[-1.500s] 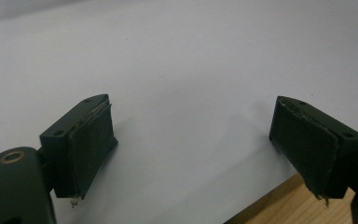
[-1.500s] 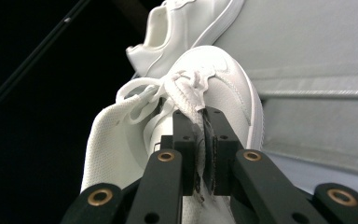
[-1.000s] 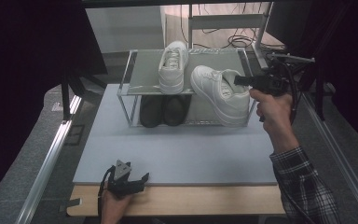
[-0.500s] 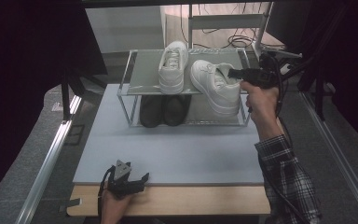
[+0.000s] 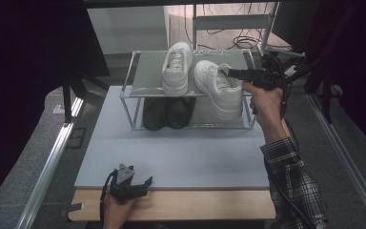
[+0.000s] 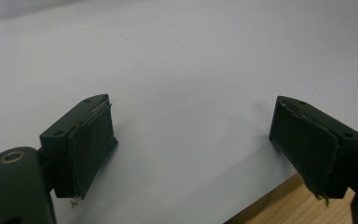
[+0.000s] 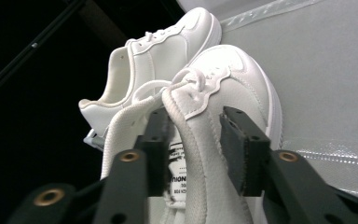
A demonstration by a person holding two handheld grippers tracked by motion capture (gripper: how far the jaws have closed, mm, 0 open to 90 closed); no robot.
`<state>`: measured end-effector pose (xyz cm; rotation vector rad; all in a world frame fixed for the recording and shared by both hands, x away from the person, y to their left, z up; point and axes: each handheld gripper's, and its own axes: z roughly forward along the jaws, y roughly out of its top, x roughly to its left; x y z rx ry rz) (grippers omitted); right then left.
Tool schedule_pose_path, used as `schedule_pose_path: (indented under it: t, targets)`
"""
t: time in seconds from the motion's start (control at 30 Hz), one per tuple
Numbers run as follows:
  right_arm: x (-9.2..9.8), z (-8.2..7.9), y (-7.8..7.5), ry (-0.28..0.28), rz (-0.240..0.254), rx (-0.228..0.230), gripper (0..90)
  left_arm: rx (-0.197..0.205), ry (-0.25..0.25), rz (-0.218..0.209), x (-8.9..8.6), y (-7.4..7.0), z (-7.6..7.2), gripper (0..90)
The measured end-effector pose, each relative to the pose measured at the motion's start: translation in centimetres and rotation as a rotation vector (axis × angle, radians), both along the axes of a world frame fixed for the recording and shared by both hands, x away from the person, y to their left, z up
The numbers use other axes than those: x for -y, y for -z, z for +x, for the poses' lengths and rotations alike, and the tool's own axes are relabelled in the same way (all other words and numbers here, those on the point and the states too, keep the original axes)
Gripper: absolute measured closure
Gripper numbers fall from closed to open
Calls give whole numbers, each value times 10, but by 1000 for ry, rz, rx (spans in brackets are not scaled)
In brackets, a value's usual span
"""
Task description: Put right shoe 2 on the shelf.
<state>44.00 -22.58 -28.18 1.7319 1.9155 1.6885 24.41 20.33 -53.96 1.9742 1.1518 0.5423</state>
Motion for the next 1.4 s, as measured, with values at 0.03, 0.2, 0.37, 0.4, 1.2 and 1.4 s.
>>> schedule_pose_path:
  t: [0.03,0.2,0.37,0.4,1.2,1.4]
  targets:
    - [1,0,0,-3,-1,-1,596,0,0,0,0,0,0,134]
    - [5,-3,1,-19,9,6,563,1,-1,0,0,0,0,134]
    - [10,-6,1,-18,12,17,549,1,-1,0,0,0,0,134]
    - [10,-6,0,-17,9,19,545,1,-1,0,0,0,0,134]
    - [-4,1,0,26,45,31,827,0,-2,0,0,0,0,134]
    - [-13,9,3,28,56,35,821,0,-1,0,0,0,0,134]
